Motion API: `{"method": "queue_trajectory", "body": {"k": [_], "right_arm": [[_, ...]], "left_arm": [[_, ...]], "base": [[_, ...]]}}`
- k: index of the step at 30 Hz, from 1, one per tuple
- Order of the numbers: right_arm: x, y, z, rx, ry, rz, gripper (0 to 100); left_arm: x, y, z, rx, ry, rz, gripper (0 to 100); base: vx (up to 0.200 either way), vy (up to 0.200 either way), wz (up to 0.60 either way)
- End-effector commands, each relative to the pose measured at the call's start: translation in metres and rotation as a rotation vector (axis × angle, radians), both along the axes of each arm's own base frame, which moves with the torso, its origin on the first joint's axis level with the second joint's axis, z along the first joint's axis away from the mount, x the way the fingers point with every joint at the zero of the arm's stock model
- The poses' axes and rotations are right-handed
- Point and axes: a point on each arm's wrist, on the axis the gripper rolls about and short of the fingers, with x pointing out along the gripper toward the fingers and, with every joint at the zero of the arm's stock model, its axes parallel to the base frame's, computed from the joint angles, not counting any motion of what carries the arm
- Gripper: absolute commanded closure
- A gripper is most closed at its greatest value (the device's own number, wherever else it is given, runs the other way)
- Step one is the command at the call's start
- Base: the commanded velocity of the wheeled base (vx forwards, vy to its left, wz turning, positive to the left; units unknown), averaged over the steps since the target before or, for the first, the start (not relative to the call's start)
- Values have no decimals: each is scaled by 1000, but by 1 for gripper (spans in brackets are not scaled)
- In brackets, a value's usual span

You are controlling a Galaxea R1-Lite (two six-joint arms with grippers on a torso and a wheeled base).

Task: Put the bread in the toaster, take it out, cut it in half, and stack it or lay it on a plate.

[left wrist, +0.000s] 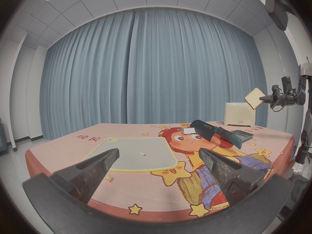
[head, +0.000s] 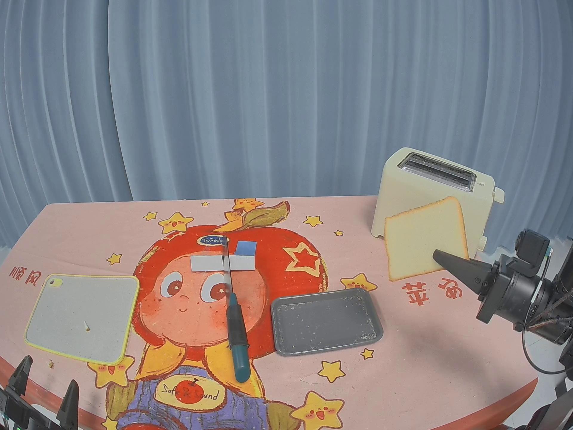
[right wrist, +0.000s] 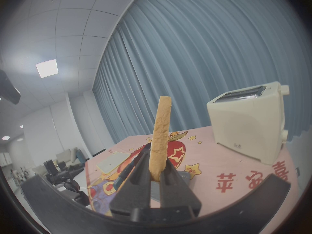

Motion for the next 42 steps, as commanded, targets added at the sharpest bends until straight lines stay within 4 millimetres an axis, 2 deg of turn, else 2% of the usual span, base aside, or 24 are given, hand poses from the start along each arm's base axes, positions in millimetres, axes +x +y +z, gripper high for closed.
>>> {"method": "queue_trajectory", "body": {"k": [1,19,30,37,42], "right_arm": [[2,-9,1,-31,-33,-41,100],[1,-22,7,-93,-137,-29,100],[23,-40,20,-170,-242,-57,100],[49,-66,28,-273,-343,-78,100],[62,-73,39,-278,-389,-89,100]], "left_arm": [[1,0,-4,0,17,0,0],[1,0,-4,0,17,0,0],[1,0,-4,0,17,0,0],[1,0,-4,0,17,0,0],[1,0,-4,0,17,0,0]], "base": [[0,0,0],[0,0,0],[0,0,0],[0,0,0],[0,0,0]]}}
